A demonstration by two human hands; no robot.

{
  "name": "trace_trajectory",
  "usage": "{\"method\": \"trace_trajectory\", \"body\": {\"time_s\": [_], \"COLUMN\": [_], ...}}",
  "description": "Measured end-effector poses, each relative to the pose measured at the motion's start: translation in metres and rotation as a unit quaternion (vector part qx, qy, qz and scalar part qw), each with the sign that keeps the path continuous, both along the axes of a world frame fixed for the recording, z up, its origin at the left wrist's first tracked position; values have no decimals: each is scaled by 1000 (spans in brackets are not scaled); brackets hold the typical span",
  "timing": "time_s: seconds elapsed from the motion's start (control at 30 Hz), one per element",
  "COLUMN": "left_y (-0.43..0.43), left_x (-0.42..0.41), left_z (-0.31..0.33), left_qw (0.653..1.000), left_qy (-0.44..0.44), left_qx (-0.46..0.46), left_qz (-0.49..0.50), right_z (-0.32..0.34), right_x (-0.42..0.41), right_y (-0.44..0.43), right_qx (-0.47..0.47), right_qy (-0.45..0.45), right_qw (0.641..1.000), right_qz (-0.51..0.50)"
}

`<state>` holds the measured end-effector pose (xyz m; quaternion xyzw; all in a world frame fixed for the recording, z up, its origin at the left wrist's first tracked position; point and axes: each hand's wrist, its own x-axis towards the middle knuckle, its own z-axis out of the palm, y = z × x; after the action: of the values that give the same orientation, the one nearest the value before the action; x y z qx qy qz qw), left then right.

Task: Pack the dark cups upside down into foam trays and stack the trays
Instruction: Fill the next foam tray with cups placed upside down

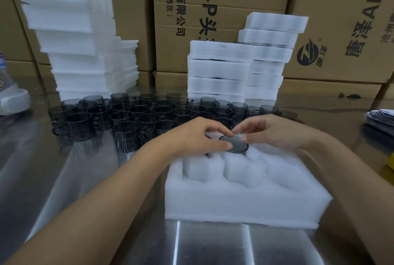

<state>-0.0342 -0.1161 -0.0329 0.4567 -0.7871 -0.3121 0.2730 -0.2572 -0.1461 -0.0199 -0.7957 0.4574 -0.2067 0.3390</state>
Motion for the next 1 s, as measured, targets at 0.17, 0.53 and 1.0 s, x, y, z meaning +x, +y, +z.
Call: {"method": "trace_trajectory", "body": {"time_s": [0.17,0.53,1.0], "left_y": [0,1,5], "left_x": [0,-1,-3], "left_z": [0,-9,-6], "left_qw": [1000,997,992], "left_qy": [-13,-52,-97], "left_qx": [-1,-47,-64], "left_qz": [-8,42,50], "right_z": [-1,-10,-40], "right_x": [4,3,-59], "right_y": [2,-1,-28], "right_qx": [-17,-153,-142], "right_qy": [3,-117,146], "right_qw": [1000,962,883], "right_qz": [6,-192,-422]}}
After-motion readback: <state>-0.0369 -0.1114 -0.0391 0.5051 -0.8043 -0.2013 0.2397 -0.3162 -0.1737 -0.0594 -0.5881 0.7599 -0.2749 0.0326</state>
